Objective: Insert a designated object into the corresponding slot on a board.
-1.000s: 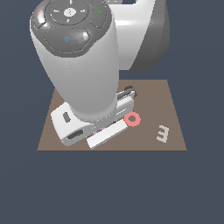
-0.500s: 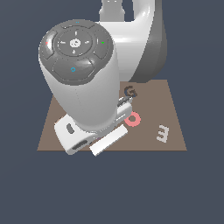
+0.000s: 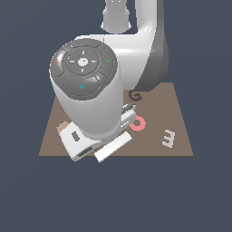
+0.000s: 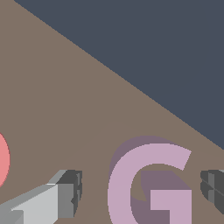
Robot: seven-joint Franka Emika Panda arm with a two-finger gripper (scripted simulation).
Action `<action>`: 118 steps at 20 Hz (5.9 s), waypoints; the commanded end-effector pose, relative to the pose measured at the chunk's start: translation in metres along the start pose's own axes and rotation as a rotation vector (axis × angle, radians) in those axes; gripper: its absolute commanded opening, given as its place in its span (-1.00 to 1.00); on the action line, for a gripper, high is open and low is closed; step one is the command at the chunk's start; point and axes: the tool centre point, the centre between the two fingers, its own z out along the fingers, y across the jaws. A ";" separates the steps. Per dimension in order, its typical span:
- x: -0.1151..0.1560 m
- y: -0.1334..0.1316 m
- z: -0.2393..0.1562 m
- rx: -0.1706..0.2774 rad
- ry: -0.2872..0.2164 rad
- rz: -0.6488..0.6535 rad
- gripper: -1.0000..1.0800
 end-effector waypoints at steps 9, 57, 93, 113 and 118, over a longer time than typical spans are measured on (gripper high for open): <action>0.000 0.000 0.003 -0.001 0.001 0.000 -1.00; 0.045 -0.138 -0.003 -0.004 0.001 -1.467 -1.00; -0.078 -0.197 -0.007 -0.002 -0.001 -2.796 -1.00; -0.086 -0.193 0.003 -0.002 -0.002 -2.867 0.92; -0.086 -0.193 0.003 -0.002 -0.002 -2.867 0.92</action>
